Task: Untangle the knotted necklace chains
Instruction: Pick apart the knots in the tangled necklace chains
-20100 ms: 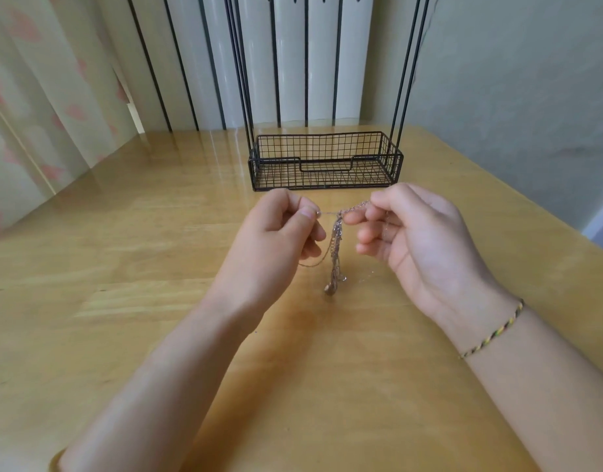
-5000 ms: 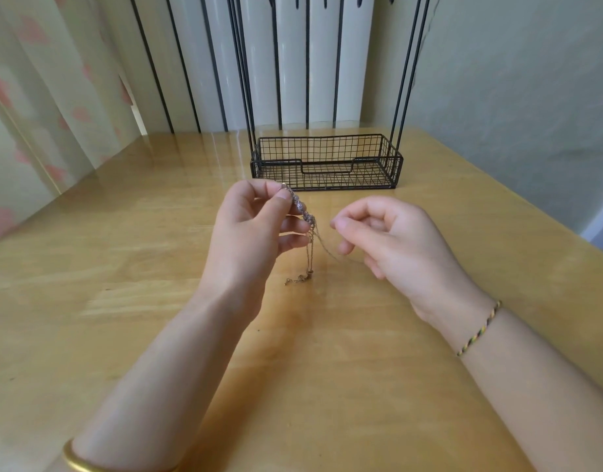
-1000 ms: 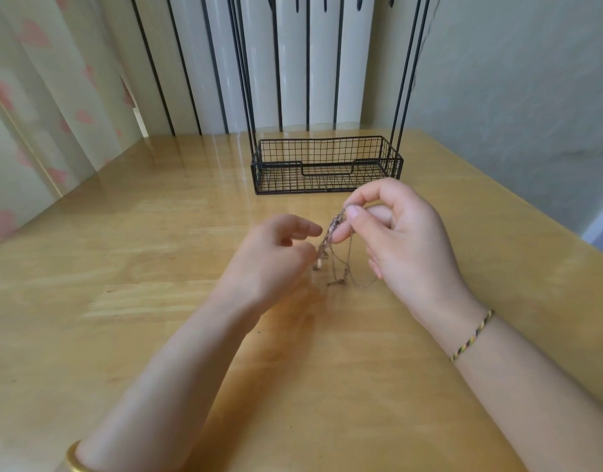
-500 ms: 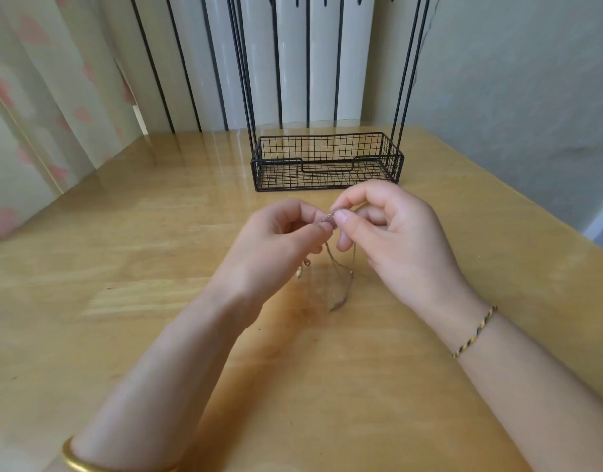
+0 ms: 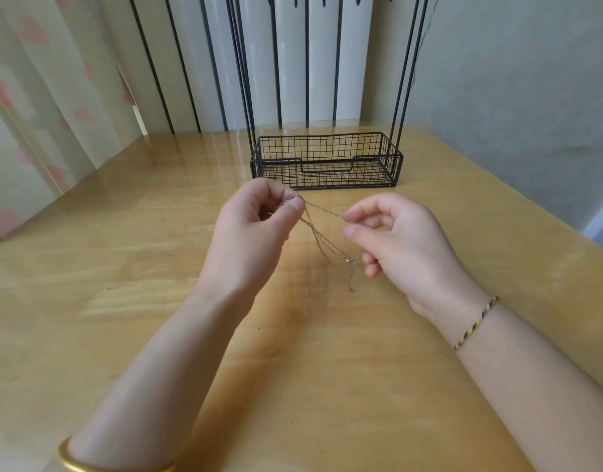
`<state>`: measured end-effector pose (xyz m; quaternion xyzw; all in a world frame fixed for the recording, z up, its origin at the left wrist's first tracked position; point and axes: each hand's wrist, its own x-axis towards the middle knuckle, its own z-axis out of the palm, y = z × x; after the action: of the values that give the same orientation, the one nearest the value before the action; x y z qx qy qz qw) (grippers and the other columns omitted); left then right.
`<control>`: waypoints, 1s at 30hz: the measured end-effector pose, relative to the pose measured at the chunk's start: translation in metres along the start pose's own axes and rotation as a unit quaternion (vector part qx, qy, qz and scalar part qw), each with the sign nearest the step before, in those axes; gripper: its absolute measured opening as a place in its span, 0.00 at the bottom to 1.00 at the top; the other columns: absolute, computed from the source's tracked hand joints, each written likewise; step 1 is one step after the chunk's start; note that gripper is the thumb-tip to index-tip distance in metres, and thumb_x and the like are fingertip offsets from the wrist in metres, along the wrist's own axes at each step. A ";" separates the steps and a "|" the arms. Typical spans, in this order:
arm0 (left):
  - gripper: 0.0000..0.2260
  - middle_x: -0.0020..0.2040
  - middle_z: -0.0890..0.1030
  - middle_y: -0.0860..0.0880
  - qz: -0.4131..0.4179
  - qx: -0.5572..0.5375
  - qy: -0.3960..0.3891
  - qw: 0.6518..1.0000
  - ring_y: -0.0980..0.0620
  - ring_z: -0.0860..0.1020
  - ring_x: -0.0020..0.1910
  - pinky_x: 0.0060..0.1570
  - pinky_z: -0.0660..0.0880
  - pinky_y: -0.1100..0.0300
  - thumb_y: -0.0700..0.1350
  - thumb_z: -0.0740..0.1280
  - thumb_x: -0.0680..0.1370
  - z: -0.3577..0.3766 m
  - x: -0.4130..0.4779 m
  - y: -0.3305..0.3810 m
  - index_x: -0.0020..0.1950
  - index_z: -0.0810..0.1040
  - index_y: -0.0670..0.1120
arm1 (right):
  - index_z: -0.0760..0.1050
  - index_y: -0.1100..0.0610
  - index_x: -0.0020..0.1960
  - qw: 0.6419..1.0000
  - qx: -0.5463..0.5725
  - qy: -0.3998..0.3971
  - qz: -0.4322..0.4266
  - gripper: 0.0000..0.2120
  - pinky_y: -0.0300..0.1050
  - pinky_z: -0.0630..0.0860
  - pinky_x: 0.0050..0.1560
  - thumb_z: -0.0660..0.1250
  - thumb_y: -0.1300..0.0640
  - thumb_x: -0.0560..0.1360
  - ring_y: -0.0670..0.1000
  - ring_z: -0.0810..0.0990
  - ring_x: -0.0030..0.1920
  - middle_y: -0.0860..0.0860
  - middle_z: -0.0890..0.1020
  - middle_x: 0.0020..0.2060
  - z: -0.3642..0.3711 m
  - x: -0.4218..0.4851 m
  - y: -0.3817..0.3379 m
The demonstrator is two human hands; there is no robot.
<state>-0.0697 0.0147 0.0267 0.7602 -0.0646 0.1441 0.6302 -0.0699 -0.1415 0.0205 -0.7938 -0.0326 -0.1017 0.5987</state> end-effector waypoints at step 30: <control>0.05 0.45 0.85 0.46 -0.084 -0.102 -0.036 0.991 0.52 0.76 0.34 0.28 0.63 0.62 0.41 0.62 0.80 0.003 -0.005 0.005 0.45 0.75 0.45 | 0.79 0.49 0.48 0.999 0.005 0.034 -0.032 0.16 0.33 0.75 0.32 0.60 0.68 0.77 0.39 0.76 0.31 0.50 0.81 0.44 0.004 0.000 0.001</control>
<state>-0.0759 0.0101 0.0296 0.6994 -0.0374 0.0557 0.7116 -0.0695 -0.1381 0.0187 -0.7855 -0.0383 -0.1472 0.5999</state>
